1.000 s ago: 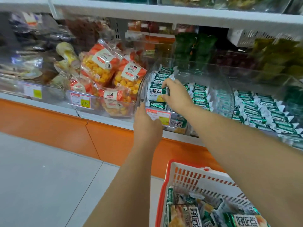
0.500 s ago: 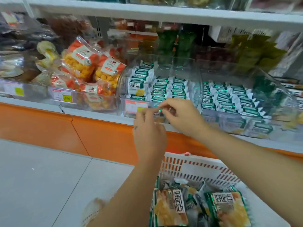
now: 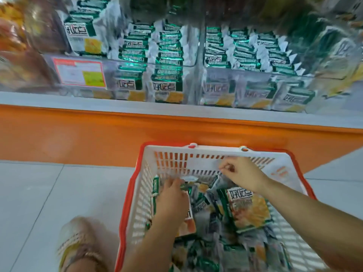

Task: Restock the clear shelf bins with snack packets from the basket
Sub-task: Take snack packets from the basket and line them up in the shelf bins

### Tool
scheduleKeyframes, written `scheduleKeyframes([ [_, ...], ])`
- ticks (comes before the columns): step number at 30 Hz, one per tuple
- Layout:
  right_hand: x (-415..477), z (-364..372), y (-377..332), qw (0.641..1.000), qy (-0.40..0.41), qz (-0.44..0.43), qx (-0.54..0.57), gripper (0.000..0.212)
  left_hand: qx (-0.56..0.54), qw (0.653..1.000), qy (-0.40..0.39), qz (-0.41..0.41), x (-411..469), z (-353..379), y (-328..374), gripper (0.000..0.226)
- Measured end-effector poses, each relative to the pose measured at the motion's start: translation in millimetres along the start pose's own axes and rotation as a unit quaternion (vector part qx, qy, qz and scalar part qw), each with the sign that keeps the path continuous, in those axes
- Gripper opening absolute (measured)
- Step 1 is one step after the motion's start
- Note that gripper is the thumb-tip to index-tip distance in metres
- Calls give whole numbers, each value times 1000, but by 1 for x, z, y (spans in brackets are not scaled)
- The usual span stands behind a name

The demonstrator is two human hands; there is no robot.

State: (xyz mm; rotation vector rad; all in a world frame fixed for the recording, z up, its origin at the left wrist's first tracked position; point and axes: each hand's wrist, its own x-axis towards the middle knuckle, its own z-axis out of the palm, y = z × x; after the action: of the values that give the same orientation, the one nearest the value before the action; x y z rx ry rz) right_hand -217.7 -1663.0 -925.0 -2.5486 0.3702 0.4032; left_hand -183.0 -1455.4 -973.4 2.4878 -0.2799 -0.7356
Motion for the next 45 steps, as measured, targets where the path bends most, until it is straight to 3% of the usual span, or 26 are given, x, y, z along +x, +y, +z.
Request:
scheduleKeyframes([
  [3,16,31,21,992,-78,25,-92,30,63,993,-90,-47,10,22,-10,51],
  [7,32,63,25,963,-151,20,-222,56,79,991,-93,-60,13,36,-19,49],
  [10,36,77,21,930,-120,-40,-344,51,85,991,-84,-57,12,36,-19,53],
  [14,39,86,18,917,-104,-61,-380,41,89,993,-62,-43,10,35,-21,55],
  [17,38,83,19,932,-85,-68,-346,43,80,994,-65,-44,10,34,-21,54],
  [19,32,72,21,951,-84,-81,-287,32,66,994,-76,-49,11,33,-19,52],
  [21,20,56,19,976,-79,-77,-186,16,44,995,-78,-53,11,30,-16,48],
  [23,6,40,10,993,-54,-84,-65,15,22,997,-70,-33,9,23,-12,45],
  [27,-20,8,-24,989,-4,-123,85,16,-87,994,-64,19,-1,-15,13,39],
  [30,-39,-22,-57,981,36,-160,108,17,-204,978,-28,20,-15,-59,36,35],
  [35,-64,-69,-119,967,94,-216,101,19,-423,905,-36,27,-50,-136,68,21],
  [39,-73,-94,-169,953,140,-251,96,27,-404,905,-61,116,-84,-202,75,16],
  [42,-76,-105,-205,935,181,-274,133,42,-369,916,-13,157,-101,-237,63,25],
  [45,-75,-110,-237,932,206,-244,172,50,-371,908,57,188,-110,-259,48,22],
])
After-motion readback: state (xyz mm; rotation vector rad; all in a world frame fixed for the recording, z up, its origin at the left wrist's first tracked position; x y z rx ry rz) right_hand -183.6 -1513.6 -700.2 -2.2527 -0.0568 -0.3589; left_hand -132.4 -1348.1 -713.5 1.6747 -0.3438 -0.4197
